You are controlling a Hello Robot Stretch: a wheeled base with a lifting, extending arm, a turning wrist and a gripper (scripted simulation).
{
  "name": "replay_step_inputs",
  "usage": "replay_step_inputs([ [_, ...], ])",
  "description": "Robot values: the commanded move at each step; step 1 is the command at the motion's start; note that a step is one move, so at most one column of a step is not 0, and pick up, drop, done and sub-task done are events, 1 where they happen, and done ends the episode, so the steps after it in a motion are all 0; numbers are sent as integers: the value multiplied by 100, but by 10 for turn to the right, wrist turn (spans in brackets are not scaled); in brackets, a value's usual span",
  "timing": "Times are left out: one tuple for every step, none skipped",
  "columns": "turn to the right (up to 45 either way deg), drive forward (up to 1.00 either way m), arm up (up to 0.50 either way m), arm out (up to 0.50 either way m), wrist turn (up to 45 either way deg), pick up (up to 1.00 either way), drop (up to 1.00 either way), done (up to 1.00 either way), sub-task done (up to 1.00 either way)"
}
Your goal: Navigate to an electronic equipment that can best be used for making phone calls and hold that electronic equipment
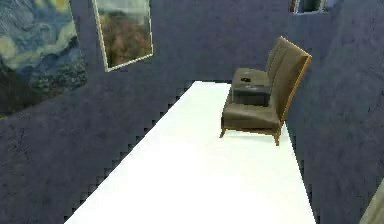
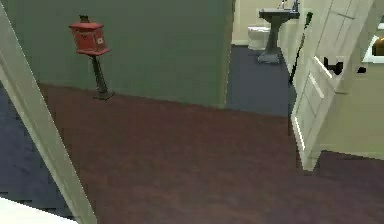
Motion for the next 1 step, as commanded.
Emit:
replay_step_inputs([
  [450, 0, 0, 0, 0, 0, 0, 0, 0],
])
